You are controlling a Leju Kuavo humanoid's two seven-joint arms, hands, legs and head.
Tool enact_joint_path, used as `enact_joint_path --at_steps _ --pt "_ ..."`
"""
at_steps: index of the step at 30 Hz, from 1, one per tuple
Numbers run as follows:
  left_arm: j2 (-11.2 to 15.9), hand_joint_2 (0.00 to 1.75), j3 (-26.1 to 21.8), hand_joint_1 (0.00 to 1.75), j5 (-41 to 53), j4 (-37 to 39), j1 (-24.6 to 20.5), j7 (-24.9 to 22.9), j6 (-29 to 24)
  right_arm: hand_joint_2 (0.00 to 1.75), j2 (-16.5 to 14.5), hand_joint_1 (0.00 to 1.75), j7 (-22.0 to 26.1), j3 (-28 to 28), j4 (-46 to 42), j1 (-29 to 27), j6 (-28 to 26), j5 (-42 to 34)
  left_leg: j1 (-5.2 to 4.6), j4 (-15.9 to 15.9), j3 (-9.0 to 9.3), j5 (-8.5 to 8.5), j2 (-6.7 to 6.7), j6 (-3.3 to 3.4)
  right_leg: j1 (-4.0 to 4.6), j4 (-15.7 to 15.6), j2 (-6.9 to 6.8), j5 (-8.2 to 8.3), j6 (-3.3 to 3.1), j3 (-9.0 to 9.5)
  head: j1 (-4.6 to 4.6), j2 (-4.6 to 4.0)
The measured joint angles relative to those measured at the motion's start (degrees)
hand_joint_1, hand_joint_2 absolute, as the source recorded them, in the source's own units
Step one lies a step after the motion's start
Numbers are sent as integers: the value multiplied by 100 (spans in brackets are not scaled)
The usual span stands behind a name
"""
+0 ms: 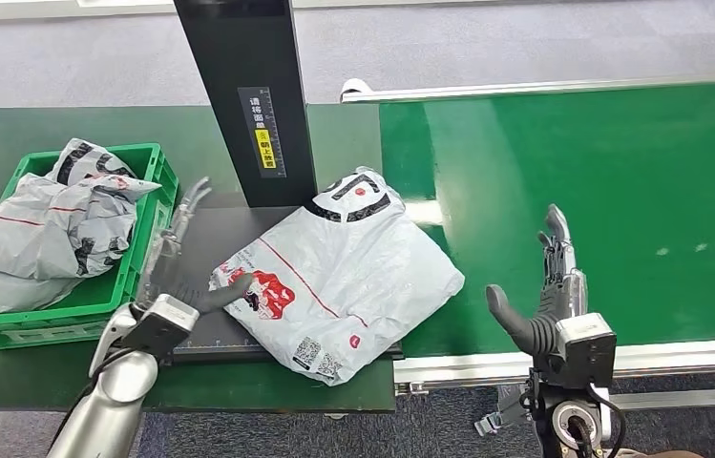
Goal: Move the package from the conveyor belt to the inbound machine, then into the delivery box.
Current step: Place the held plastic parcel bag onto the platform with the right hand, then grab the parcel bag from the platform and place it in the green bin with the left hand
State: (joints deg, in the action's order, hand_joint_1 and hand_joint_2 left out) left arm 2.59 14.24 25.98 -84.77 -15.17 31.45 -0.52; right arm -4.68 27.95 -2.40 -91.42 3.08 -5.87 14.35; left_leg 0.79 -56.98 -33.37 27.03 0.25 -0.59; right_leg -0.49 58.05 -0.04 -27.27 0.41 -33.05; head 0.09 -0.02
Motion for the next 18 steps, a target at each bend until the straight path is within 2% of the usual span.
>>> enact_joint_path --at_steps 4,9,14,18 --pt "12 175 546 0 276 470 -107 -113 90 175 4 0 2 17 -1 5 70 -35 -1 0 1 -1 0 0 -1 0 0 0 0 3 2 0" --pt "3 175 720 0 402 710 -165 -145 28 175 4 0 3 14 -1 15 87 -44 -2 0 0 -1 0 0 -2 0 0 0 0 4 2 0" --pt "-192 175 1524 0 1405 2727 -743 -268 -777 175 -5 0 27 -79 -1 102 93 -83 -1 -1 0 -1 0 0 -1 1 0 1 0 3 1 0" --pt "-261 175 1643 0 1433 3186 -866 -259 -821 175 -6 0 27 -93 -1 105 105 -88 -1 0 0 -1 -1 0 -1 1 0 0 0 3 0 0"
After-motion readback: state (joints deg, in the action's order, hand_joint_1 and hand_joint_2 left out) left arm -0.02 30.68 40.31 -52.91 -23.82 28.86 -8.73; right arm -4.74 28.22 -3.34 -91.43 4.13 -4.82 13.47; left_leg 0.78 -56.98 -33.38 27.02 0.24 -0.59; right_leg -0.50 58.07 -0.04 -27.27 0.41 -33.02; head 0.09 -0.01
